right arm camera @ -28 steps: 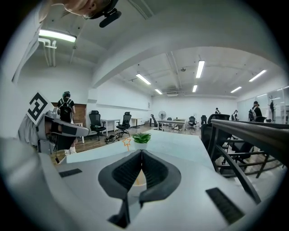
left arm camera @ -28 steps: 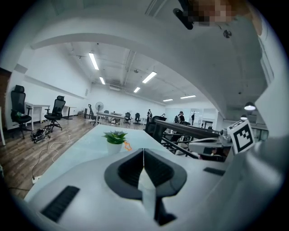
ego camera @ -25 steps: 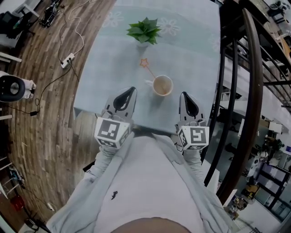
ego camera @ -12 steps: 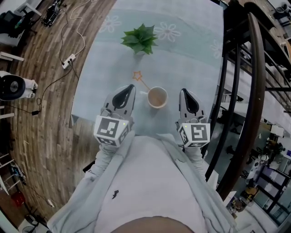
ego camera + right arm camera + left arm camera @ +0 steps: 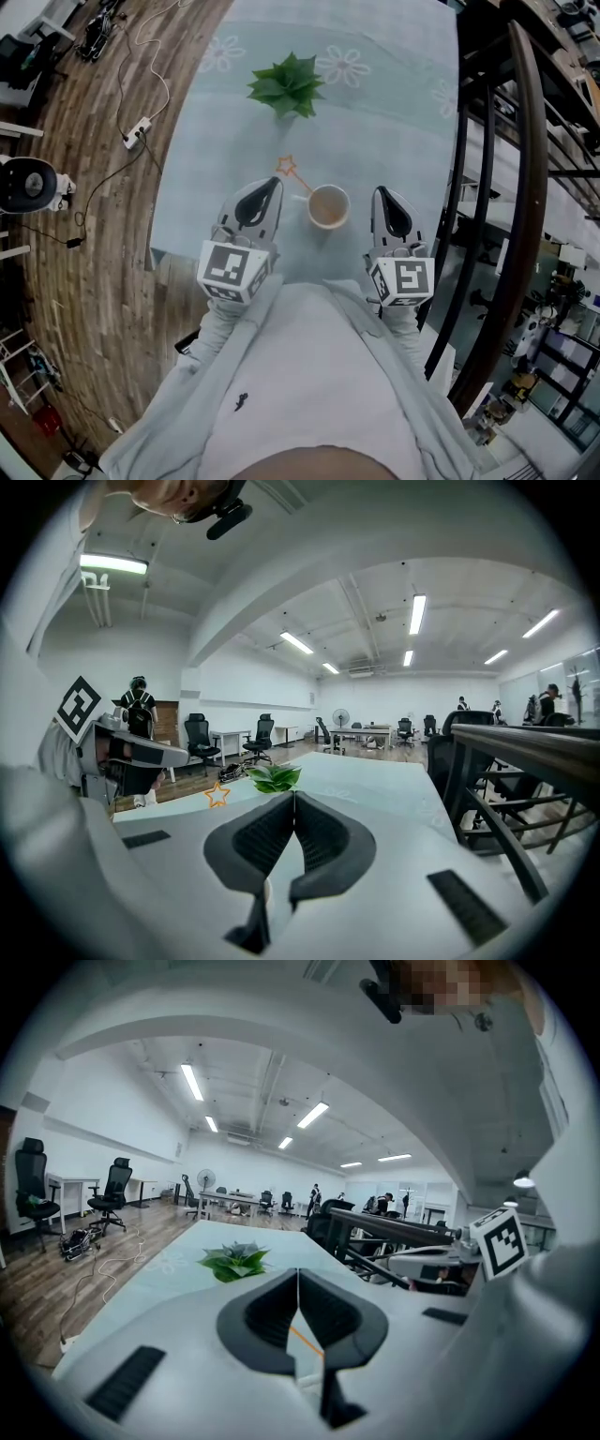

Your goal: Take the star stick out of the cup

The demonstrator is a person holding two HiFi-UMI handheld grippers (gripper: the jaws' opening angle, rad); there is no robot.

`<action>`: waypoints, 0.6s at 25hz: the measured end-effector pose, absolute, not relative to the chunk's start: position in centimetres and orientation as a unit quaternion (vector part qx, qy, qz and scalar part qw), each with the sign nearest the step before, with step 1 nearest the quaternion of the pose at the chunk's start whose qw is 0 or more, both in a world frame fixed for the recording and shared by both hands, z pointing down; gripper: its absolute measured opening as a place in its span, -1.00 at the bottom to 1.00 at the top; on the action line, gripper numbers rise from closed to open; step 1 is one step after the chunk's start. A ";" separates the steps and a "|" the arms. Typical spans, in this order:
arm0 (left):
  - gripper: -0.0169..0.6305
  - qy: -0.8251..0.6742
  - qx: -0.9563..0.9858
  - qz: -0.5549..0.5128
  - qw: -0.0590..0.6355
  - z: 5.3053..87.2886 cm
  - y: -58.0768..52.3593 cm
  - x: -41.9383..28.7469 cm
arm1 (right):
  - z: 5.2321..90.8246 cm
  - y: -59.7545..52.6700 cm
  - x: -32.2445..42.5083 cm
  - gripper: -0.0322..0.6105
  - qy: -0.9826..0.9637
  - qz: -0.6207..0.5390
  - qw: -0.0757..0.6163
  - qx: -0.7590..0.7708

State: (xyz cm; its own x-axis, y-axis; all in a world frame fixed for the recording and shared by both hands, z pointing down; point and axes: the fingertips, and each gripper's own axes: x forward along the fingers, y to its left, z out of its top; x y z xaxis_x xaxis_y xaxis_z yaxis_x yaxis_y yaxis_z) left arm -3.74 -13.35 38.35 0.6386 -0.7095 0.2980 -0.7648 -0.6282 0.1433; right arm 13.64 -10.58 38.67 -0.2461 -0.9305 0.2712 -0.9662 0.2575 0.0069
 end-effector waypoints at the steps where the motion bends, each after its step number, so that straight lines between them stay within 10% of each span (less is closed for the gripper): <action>1: -0.88 -0.410 0.896 0.107 0.131 38.5 -13.4 -3.8 | 38.7 -10.6 13.7 -0.85 -0.783 0.081 0.111 0.606; 15: -0.88 -0.378 0.906 0.121 0.147 41.0 -13.4 -2.6 | 39.7 -9.5 14.4 -0.85 -0.760 0.095 0.126 0.630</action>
State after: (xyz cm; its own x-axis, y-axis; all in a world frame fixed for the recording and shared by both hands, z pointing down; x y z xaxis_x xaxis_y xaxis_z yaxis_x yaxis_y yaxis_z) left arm -2.57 -13.39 40.97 0.6852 -0.6495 0.3297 -0.7204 -0.6710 0.1754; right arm 14.44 -9.48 39.72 -0.1731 -0.9343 0.3116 -0.9822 0.1870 0.0152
